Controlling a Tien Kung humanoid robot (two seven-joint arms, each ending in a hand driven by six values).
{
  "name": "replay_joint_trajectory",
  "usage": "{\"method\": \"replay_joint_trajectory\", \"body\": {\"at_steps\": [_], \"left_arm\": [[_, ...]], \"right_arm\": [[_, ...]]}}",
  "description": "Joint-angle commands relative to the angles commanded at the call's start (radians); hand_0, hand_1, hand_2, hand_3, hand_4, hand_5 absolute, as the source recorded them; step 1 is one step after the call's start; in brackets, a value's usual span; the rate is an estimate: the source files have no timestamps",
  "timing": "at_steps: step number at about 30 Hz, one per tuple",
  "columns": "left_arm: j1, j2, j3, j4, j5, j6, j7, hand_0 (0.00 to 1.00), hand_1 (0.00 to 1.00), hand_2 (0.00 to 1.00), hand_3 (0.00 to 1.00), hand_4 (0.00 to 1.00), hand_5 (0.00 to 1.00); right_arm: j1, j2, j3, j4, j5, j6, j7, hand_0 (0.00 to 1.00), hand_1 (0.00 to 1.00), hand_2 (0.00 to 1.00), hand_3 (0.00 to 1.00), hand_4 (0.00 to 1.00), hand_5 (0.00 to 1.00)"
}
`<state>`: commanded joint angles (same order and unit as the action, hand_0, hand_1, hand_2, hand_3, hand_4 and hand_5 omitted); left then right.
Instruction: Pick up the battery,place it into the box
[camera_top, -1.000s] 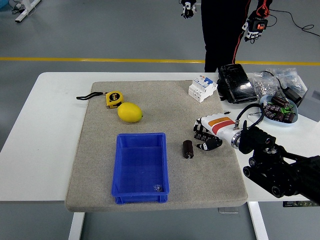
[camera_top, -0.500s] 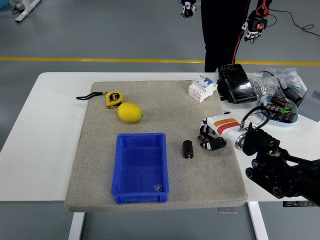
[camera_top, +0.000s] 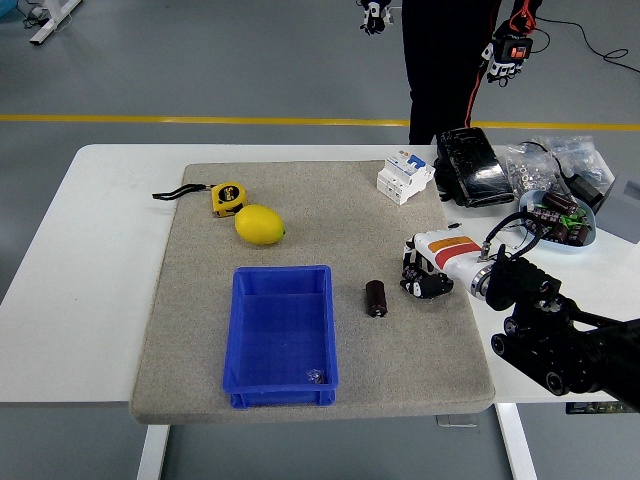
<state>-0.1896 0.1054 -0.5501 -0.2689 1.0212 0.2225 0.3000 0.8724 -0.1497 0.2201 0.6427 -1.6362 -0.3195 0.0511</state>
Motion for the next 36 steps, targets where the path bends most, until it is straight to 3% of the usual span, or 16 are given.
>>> {"method": "replay_joint_trajectory", "body": {"at_steps": [25, 36], "left_arm": [[-0.001, 0.003, -0.004, 0.001, 0.01, -0.002, 0.002, 0.565, 0.577, 0.627, 0.581, 0.628, 0.592], [-0.002, 0.005, -0.009, 0.002, 0.019, -0.003, 0.004, 0.565, 0.577, 0.626, 0.581, 0.629, 0.594]], "right_arm": [[0.014, -0.008, 0.036, 0.047, -0.007, -0.01, 0.014, 0.182, 0.338, 0.419, 0.453, 0.68, 0.268], [0.041, -0.009, 0.085, 0.169, -0.085, -0.014, -0.015, 0.178, 0.336, 0.418, 0.451, 0.662, 0.275]]}}
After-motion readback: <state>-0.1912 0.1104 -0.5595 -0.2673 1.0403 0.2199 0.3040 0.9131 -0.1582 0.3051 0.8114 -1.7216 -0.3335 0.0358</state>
